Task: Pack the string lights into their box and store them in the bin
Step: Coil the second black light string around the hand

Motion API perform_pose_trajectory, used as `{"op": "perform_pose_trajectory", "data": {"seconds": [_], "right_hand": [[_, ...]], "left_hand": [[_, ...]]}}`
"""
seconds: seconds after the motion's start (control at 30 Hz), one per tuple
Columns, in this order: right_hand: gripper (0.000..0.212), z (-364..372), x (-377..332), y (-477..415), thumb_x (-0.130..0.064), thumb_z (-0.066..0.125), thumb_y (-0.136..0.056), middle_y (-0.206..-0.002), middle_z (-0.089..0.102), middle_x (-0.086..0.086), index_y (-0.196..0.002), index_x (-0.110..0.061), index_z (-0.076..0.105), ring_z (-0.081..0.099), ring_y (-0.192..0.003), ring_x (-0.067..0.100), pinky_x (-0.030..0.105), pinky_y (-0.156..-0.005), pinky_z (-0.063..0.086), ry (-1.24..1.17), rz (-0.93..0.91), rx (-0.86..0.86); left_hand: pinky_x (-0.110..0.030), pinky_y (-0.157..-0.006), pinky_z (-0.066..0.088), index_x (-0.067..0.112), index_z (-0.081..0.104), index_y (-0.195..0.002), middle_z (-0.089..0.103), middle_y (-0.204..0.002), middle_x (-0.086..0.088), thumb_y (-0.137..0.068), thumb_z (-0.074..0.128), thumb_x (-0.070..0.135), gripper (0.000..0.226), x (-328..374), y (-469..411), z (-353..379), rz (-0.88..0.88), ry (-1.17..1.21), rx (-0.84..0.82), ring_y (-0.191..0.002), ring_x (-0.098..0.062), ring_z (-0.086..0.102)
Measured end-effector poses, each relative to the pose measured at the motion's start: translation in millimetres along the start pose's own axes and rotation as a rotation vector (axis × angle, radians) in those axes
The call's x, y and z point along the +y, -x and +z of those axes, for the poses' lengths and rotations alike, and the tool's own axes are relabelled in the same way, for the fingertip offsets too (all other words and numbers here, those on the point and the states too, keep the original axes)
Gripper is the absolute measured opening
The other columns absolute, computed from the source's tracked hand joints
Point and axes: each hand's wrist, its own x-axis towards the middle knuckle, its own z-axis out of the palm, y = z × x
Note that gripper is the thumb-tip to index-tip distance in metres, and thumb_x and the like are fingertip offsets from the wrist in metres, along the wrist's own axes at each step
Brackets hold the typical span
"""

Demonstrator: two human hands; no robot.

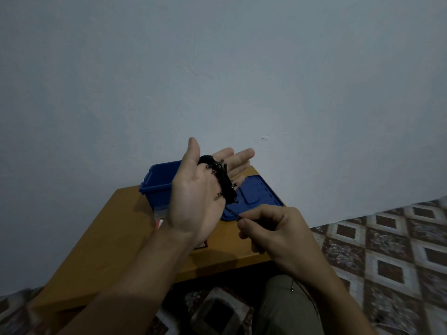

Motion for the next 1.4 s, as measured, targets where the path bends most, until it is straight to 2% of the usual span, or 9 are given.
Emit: {"op": "perform_pose_trajectory", "data": {"seconds": [0.23, 0.43, 0.6, 0.67, 0.7, 0.77, 0.93, 1.2, 1.4], "right_hand": [[0.011, -0.5, -3.4, -0.1, -0.008, 0.071, -0.09, -0.071, 0.071, 0.009, -0.082, -0.015, 0.069, 0.062, -0.056, 0.019, 0.031, -0.055, 0.052, -0.025, -0.043, 0.086], [0.012, -4.2, 0.3, -1.0, -0.012, 0.074, -0.088, -0.066, 0.067, 0.003, -0.08, -0.02, 0.071, 0.057, -0.056, 0.016, 0.041, -0.056, 0.05, 0.01, -0.034, 0.065], [0.01, -6.0, -1.0, -0.3, -0.005, 0.071, -0.089, -0.071, 0.067, 0.004, -0.089, -0.016, 0.071, 0.058, -0.061, 0.013, 0.025, -0.058, 0.047, -0.026, -0.006, -0.001], [0.013, -6.8, -2.1, 0.3, -0.003, 0.07, -0.089, -0.077, 0.07, 0.007, -0.094, -0.015, 0.07, 0.063, -0.066, 0.018, 0.024, -0.062, 0.05, -0.03, -0.013, -0.011], [0.014, -7.6, -2.3, 0.2, -0.003, 0.07, -0.089, -0.079, 0.071, 0.007, -0.095, -0.015, 0.07, 0.067, -0.07, 0.02, 0.023, -0.064, 0.052, -0.028, -0.017, -0.001], [0.013, -9.0, -2.8, -0.2, -0.004, 0.071, -0.09, -0.08, 0.073, 0.004, -0.095, -0.015, 0.07, 0.07, -0.074, 0.017, 0.023, -0.066, 0.053, -0.023, -0.022, 0.018], [0.015, -8.1, -6.0, 0.9, -0.002, 0.071, -0.09, -0.077, 0.073, 0.005, -0.091, -0.017, 0.068, 0.072, -0.067, 0.017, 0.03, -0.066, 0.059, -0.016, -0.077, 0.039], [0.01, -6.6, -4.1, 0.4, -0.022, 0.077, -0.086, -0.073, 0.067, -0.015, -0.085, -0.025, 0.067, 0.065, -0.07, 0.006, 0.018, -0.059, 0.049, 0.37, -0.295, 0.192], [0.008, -12.9, -1.1, -2.6, -0.015, 0.075, -0.088, -0.082, 0.066, -0.013, -0.088, -0.02, 0.068, 0.062, -0.076, 0.004, 0.015, -0.063, 0.047, 0.451, -0.411, 0.362]], "left_hand": [[-0.038, -0.12, 0.015, 0.013, 0.019, -0.158, 0.049, -0.151, 0.003, -0.083, 0.021, 0.076, 0.098, -6.6, -0.6, 0.3, -0.168, -0.238, 0.015, -0.149, -0.011, 0.025], [-0.045, -0.124, 0.016, 0.013, 0.015, -0.159, 0.052, -0.148, -0.001, -0.085, 0.018, 0.074, 0.096, -8.2, -1.5, 2.9, -0.28, -0.371, 0.039, -0.145, -0.017, 0.035], [-0.045, -0.12, 0.025, 0.018, 0.025, -0.156, 0.061, -0.136, -0.002, -0.093, 0.018, 0.073, 0.084, -16.7, -3.2, -3.1, -0.344, -0.487, 0.046, -0.134, -0.018, 0.049], [-0.044, -0.118, 0.031, 0.033, 0.066, -0.125, 0.065, -0.126, -0.003, -0.094, 0.017, 0.072, 0.07, -16.9, 0.1, -1.1, -0.378, -0.538, 0.039, -0.124, -0.017, 0.056], [-0.041, -0.115, 0.034, 0.042, 0.079, -0.088, 0.066, -0.121, -0.003, -0.094, 0.017, 0.072, 0.069, -16.1, 1.1, 1.0, -0.403, -0.564, 0.024, -0.118, -0.014, 0.058], [-0.034, -0.1, 0.042, 0.034, 0.074, -0.059, 0.066, -0.113, -0.003, -0.095, 0.017, 0.071, 0.077, -15.9, 3.2, 1.7, -0.465, -0.586, 0.021, -0.105, -0.011, 0.059], [-0.04, -0.084, 0.049, -0.004, 0.06, -0.116, 0.06, -0.095, -0.014, -0.092, 0.017, 0.076, 0.094, -21.4, 1.7, -6.9, -0.534, -0.613, -0.089, -0.089, -0.026, 0.056], [-0.03, -0.058, 0.041, 0.005, 0.066, -0.074, 0.056, -0.063, -0.01, -0.089, 0.012, 0.081, 0.094, -13.7, 3.7, -7.8, -0.625, -0.723, -0.166, -0.05, -0.018, 0.045], [-0.029, -0.046, 0.031, -0.003, 0.074, -0.086, 0.043, -0.048, -0.006, -0.086, 0.009, 0.085, 0.109, -11.4, 6.9, -12.7, -0.691, -0.701, -0.278, -0.04, -0.017, 0.028]]}}
